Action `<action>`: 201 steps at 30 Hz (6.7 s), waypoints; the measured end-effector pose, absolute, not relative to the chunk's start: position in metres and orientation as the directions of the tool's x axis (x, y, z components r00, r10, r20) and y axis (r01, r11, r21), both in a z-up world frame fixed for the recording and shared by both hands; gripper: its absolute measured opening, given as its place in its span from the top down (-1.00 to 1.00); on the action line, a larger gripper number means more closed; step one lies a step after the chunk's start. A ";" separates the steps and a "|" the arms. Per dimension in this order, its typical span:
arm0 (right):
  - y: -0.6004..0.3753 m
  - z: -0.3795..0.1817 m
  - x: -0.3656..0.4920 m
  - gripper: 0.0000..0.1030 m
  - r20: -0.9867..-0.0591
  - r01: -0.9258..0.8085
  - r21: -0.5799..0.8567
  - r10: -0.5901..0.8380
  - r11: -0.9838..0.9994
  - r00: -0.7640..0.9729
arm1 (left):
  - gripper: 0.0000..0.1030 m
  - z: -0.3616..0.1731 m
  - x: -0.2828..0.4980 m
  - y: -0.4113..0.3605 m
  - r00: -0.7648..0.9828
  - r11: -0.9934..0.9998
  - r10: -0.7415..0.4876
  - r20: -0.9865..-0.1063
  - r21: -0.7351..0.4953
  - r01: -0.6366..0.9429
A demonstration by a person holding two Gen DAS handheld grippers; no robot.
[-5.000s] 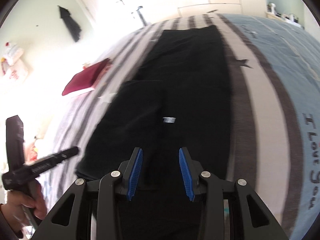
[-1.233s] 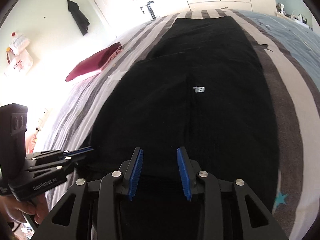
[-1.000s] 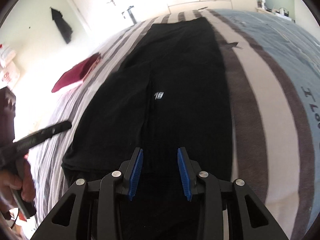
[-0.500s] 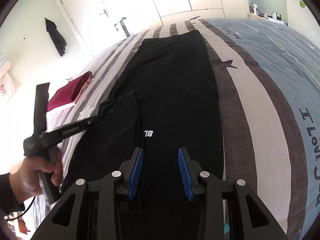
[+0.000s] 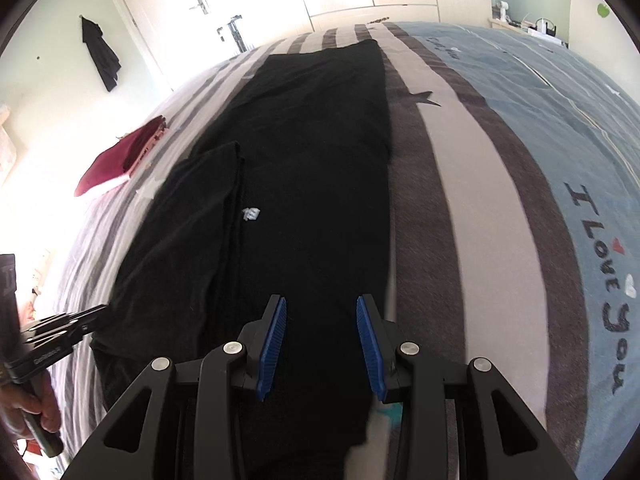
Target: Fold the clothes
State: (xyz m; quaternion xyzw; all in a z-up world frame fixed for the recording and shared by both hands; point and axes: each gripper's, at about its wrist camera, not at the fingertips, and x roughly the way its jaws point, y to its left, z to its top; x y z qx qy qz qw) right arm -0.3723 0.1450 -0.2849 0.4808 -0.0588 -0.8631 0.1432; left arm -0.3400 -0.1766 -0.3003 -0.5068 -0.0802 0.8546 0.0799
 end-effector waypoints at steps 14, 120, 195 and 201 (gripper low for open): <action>0.177 -0.291 -0.327 0.16 -0.839 0.112 0.273 -0.293 -0.955 -0.459 | 0.13 -0.297 -0.305 -0.208 -0.489 -0.954 0.199 -0.849 -0.283 0.104; 0.163 -0.227 -0.521 -0.02 -0.742 0.236 0.488 -0.542 -0.840 -0.394 | -0.56 -0.220 -0.480 -0.254 -0.667 -0.950 0.225 -0.710 -0.311 0.011; 0.105 -0.292 -0.697 0.75 -0.819 0.237 0.355 -0.423 -0.904 -0.387 | 0.78 -0.309 -0.609 -0.236 -0.552 -0.990 0.132 -0.823 -0.085 -0.111; 0.128 -0.283 -0.698 0.54 -0.790 0.242 0.429 -0.492 -0.870 -0.366 | 0.64 -0.301 -0.610 -0.249 -0.558 -0.982 0.184 -0.809 -0.171 -0.076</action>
